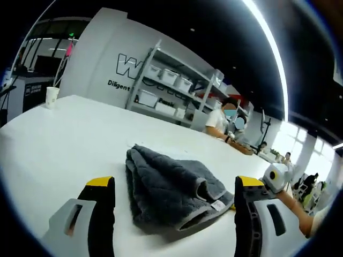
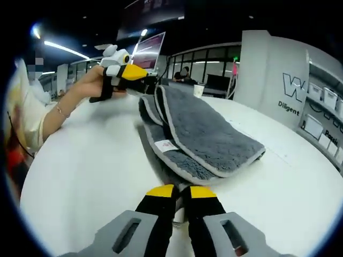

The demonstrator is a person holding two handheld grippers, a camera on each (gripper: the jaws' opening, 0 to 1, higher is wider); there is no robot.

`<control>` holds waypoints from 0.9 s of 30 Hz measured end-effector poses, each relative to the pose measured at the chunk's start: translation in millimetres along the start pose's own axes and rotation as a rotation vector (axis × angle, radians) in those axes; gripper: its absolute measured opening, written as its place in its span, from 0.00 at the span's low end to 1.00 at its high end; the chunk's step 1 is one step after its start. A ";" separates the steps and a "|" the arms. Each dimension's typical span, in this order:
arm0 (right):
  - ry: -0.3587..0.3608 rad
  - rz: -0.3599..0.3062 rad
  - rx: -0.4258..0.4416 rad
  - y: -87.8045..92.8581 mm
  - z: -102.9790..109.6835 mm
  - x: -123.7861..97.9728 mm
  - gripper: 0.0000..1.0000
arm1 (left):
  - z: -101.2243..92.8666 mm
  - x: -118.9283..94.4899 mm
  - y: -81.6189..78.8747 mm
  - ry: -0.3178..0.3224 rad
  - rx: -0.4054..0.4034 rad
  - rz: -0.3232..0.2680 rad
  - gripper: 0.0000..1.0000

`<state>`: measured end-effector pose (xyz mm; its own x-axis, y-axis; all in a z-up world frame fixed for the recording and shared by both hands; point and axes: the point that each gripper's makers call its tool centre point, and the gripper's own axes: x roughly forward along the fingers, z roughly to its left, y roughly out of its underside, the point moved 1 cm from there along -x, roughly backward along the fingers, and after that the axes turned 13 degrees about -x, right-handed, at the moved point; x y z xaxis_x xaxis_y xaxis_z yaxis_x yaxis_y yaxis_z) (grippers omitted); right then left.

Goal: Open the folded towel by lifting each exposed corner and separating the folded layers until the towel lies flat within the target outline without major curled edges

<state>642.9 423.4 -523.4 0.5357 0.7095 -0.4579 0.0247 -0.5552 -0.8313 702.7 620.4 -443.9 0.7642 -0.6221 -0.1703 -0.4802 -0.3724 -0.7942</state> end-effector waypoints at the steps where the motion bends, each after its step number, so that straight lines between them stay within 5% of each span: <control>1: 0.001 -0.003 -0.006 -0.5 1.7 -0.7 0.01 | 0.0 0.1 0.0 0.000 0.001 0.000 0.91; 8: 0.040 0.013 0.019 7.2 -6.3 -9.5 0.00 | -4.4 -2.3 -2.7 0.019 0.010 -0.014 0.91; 21: 0.241 0.017 0.087 34.1 -45.9 -19.7 0.01 | -3.6 0.3 -0.3 0.000 0.035 0.001 0.91; 27: 0.330 0.070 -0.006 40.6 -62.4 -20.3 0.05 | -3.8 0.2 1.3 -0.021 0.061 0.002 0.91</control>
<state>685.6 359.3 -528.2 0.7804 0.4913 -0.3868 -0.0176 -0.6011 -0.7990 700.6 617.2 -442.8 0.7725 -0.6078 -0.1841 -0.4552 -0.3278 -0.8279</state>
